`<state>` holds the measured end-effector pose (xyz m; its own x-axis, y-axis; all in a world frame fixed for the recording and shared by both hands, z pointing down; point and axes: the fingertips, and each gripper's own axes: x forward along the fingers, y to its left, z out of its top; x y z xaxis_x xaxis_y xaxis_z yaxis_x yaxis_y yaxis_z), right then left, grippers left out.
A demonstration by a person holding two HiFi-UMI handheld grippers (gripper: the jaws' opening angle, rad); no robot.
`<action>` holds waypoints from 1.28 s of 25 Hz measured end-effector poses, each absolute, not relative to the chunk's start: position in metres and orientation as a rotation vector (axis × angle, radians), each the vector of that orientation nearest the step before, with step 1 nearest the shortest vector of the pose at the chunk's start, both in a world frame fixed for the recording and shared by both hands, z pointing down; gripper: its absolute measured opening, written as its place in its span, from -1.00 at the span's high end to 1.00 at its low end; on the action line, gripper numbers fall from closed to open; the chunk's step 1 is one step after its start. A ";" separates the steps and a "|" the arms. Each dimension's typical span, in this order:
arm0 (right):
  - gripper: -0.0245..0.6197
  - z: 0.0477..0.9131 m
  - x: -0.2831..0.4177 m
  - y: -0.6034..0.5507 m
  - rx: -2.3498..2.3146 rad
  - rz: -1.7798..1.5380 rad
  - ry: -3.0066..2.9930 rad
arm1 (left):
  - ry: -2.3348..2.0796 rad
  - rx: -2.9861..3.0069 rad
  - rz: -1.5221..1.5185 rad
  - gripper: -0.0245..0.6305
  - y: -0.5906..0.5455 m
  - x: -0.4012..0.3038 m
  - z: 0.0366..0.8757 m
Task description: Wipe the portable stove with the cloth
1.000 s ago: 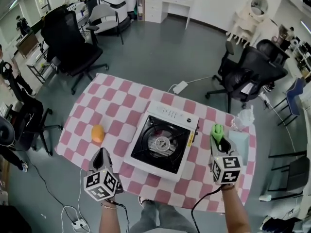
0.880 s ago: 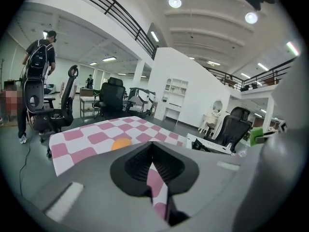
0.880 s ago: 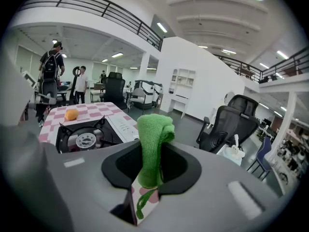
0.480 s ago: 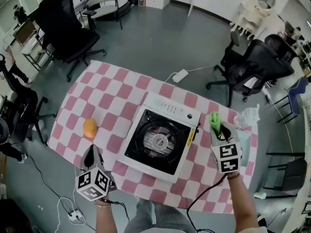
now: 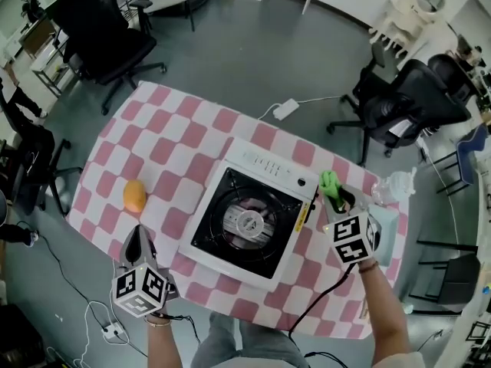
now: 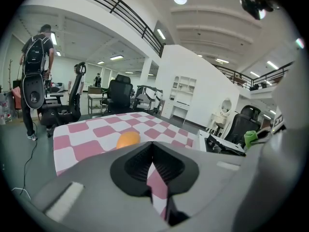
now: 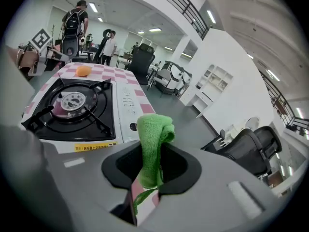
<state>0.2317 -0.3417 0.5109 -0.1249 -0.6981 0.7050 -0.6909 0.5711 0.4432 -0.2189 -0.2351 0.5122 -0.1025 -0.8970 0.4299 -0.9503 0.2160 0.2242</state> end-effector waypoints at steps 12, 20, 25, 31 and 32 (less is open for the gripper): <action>0.65 0.538 0.232 -0.353 0.978 -0.046 -1.734 | -2.040 1.660 0.140 0.93 -0.235 -0.227 0.517; 0.65 0.550 0.235 -0.358 0.904 -0.094 -1.657 | -2.042 1.652 0.137 0.93 -0.233 -0.228 0.519; 0.65 0.554 0.235 -0.360 0.878 -0.114 -1.630 | -2.042 1.647 0.143 0.93 -0.231 -0.229 0.520; 0.65 0.555 0.235 -0.360 0.860 -0.127 -1.616 | -2.039 1.648 0.148 0.92 -0.228 -0.228 0.520; 0.65 0.555 0.235 -0.360 0.858 -0.129 -1.614 | -2.039 1.649 0.148 0.92 -0.228 -0.228 0.520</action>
<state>0.2351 -0.3602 0.5550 0.0168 -0.5870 0.8094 -0.4512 0.7180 0.5301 -0.2283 -0.2283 0.5201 -0.1332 -0.8837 0.4486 -0.9392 0.2572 0.2277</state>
